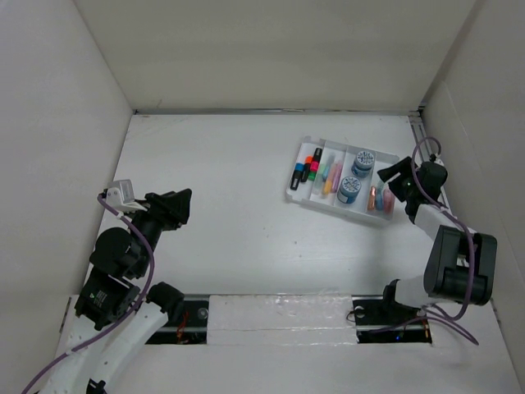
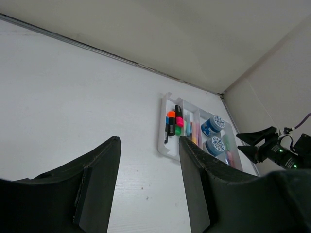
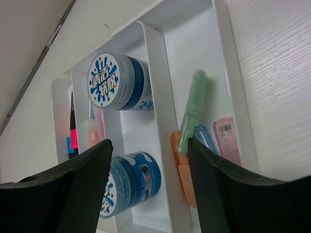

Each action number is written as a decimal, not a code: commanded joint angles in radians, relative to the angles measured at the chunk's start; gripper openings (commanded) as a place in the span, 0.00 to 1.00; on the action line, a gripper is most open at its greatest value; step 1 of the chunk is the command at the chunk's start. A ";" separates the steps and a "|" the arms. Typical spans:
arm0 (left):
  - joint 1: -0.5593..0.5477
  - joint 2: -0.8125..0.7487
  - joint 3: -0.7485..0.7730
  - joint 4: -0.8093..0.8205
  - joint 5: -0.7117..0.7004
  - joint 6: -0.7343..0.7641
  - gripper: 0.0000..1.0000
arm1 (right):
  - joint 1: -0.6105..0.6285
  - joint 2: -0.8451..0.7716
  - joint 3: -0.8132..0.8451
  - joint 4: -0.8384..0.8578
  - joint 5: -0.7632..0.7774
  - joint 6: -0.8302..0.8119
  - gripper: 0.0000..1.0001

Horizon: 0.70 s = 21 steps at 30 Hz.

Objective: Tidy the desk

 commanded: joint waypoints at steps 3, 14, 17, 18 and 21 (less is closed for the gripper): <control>-0.002 0.006 -0.007 0.043 0.004 0.015 0.48 | 0.005 -0.020 0.042 0.044 0.003 -0.002 0.72; -0.002 0.029 -0.004 0.050 0.060 0.023 0.55 | 0.282 -0.440 0.025 0.103 -0.219 -0.052 0.73; -0.002 0.029 -0.004 0.056 0.084 0.033 0.60 | 0.408 -0.490 0.082 0.116 -0.320 -0.049 1.00; -0.002 0.028 -0.005 0.054 0.087 0.035 0.63 | 0.512 -0.506 0.099 0.098 -0.313 -0.080 1.00; -0.002 0.026 -0.004 0.056 0.091 0.038 0.67 | 0.719 -0.523 0.171 0.009 -0.247 -0.167 1.00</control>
